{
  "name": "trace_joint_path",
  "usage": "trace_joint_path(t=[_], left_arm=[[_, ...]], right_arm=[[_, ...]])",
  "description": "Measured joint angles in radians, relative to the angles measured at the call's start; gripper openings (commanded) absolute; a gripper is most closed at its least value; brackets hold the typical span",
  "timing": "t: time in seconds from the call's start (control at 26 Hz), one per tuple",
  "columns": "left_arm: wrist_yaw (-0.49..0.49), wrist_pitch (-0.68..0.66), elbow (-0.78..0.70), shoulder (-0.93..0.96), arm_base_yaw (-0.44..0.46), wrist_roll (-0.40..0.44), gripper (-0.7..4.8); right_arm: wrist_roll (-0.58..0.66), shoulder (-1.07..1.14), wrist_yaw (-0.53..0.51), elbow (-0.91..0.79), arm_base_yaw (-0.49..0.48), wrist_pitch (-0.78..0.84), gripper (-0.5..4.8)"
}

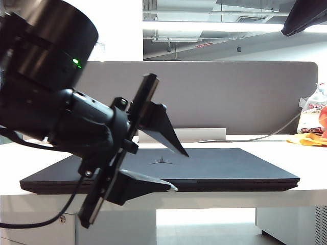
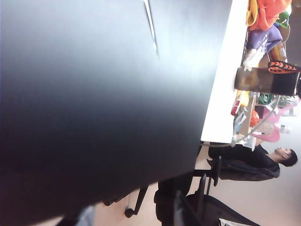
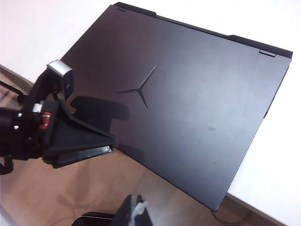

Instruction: Open the lid of the laptop and use the keypad to enter the password "123".

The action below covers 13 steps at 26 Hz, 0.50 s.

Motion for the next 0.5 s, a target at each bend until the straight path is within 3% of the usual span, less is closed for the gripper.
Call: trace_joint_path(t=[0.35,0.38,0.5], left_arm=[[0.037,-0.008,0.040,0.056,0.033,0.000,2.09],[0.042,-0.011,0.040,0.056,0.039,0.000,2.01],[0.079,-0.018,0.038,0.060,0.060,0.057,1.10]], right_arm=[[-0.002,0.000,0.000,0.000,0.000,-0.025,-0.09],[-0.002,0.000,0.000,0.000,0.000,-0.025,-0.09],[-0.002,0.000,0.000,0.000,0.000,-0.027,-0.09]])
